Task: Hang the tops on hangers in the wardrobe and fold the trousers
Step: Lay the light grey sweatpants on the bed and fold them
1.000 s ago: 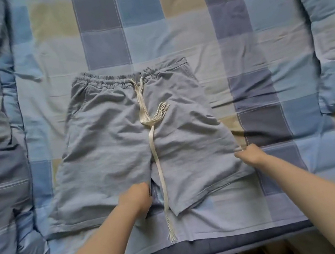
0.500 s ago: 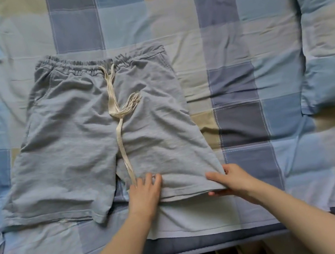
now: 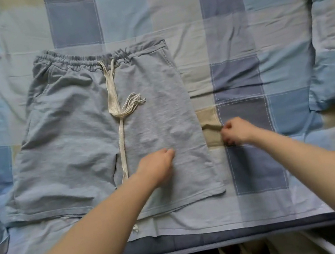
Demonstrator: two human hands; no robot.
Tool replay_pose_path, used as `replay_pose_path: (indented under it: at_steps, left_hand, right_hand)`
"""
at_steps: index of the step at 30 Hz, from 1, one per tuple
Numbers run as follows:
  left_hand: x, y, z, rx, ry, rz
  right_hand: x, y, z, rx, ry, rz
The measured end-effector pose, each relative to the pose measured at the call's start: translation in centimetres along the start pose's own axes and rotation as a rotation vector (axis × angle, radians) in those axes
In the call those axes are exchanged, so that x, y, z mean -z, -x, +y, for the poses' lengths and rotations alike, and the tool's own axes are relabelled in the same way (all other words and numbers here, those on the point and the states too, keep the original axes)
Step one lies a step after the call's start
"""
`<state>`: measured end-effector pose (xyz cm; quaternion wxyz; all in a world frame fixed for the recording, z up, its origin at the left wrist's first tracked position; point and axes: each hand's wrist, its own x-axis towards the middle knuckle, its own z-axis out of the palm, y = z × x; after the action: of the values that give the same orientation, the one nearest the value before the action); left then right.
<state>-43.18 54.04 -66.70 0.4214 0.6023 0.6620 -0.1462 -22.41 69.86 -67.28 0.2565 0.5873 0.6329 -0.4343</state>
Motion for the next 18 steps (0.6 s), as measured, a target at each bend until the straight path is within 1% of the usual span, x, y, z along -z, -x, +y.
replay_pose_path:
  at_steps: [2, 3, 4, 6, 8, 11, 13, 15, 17, 18]
  left_hand:
    - [0.8, -2.4, 2.5, -0.092, 0.031, 0.096]
    - [1.0, -3.6, 3.7, -0.116, 0.017, 0.103]
    - [1.2, -4.4, 4.9, -0.121, -0.008, 0.082]
    - [1.1, -5.9, 6.7, -0.075, -0.061, 0.012]
    - [0.6, -6.4, 7.4, -0.006, -0.082, -0.018]
    - [-0.9, -5.9, 7.5, 0.015, 0.002, 0.042]
    - [-1.1, -4.9, 6.7, -0.012, 0.124, 0.081]
    - [-1.3, -3.5, 5.3, -0.048, 0.226, 0.133]
    - [-1.9, -1.8, 3.1, -0.057, 0.251, 0.202]
    - [-2.3, -0.9, 1.9, -0.026, 0.243, 0.244]
  right_hand:
    - [1.7, -1.9, -3.1, -0.011, -0.354, 0.041]
    - [2.4, -2.8, -4.7, -0.011, -0.468, 0.049]
    - [3.0, -3.4, -6.3, -0.007, -0.539, 0.055]
    - [3.7, -4.7, -9.0, 0.000, -0.625, 0.053]
    - [3.4, -5.8, -10.9, 0.016, -0.651, 0.024]
    - [2.4, -7.2, -12.7, 0.001, -0.678, 0.011]
    - [1.7, -7.7, -13.7, -0.024, -0.671, 0.041]
    - [1.1, -8.0, -14.5, -0.016, -0.608, 0.107]
    - [0.5, -7.7, -15.1, -0.007, -0.516, 0.162]
    - [0.4, -7.5, -15.3, -0.018, -0.476, 0.176]
